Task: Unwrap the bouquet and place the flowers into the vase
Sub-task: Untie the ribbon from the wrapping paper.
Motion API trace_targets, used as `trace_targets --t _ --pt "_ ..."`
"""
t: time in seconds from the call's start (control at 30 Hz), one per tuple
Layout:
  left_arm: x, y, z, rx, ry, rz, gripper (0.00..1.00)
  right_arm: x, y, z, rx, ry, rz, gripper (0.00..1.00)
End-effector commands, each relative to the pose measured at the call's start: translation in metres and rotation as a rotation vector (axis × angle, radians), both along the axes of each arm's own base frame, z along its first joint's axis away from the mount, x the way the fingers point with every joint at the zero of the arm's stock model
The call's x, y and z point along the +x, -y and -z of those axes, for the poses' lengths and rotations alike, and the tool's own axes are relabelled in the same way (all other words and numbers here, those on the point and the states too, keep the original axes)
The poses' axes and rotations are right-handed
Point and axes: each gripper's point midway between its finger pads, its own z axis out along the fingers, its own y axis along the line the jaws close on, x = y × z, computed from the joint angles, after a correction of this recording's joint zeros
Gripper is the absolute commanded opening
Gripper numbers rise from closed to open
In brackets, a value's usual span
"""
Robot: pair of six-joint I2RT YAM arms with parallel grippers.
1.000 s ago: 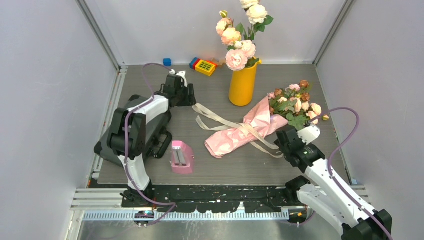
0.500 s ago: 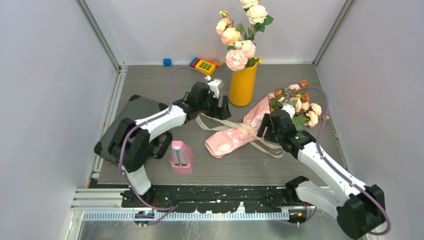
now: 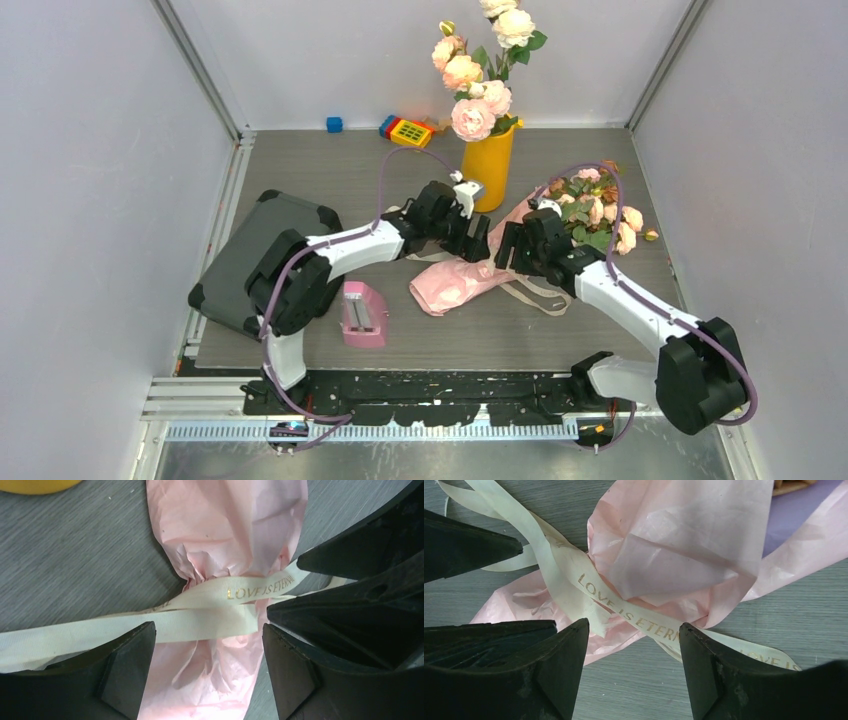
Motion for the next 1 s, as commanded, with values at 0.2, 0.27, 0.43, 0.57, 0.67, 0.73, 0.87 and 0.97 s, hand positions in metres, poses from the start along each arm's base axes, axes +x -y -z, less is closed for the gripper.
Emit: trace_targets --t 0.2,0.27,0.43,0.57,0.67,0.73,0.87,0.97 --pt "0.003 0.021 0.005 0.054 0.049 0.044 0.77 0.02 -0.009 -0.006 0.011 0.05 -0.014 0.68" --pt "0.001 0.02 0.009 0.072 0.049 0.047 0.74 0.019 -0.008 -0.003 0.003 0.043 -0.011 0.65" --pt "-0.004 0.018 0.016 0.087 0.036 0.046 0.68 0.018 -0.004 0.006 -0.013 0.023 0.002 0.58" --pt "-0.001 0.017 0.014 0.089 0.046 0.029 0.55 0.017 -0.003 0.009 -0.018 0.02 0.009 0.5" --pt "0.002 0.017 0.01 0.088 0.059 0.014 0.49 0.016 0.0 0.008 -0.024 0.024 0.019 0.41" --pt "0.003 0.016 0.007 0.088 0.066 0.007 0.48 0.015 0.002 0.007 -0.029 0.026 0.025 0.35" --pt "0.01 0.011 -0.003 0.09 0.097 -0.032 0.43 0.011 0.006 0.003 -0.034 0.032 0.035 0.24" --pt "0.017 0.007 -0.012 0.083 0.116 -0.084 0.36 0.008 0.01 -0.003 -0.035 0.046 0.048 0.15"
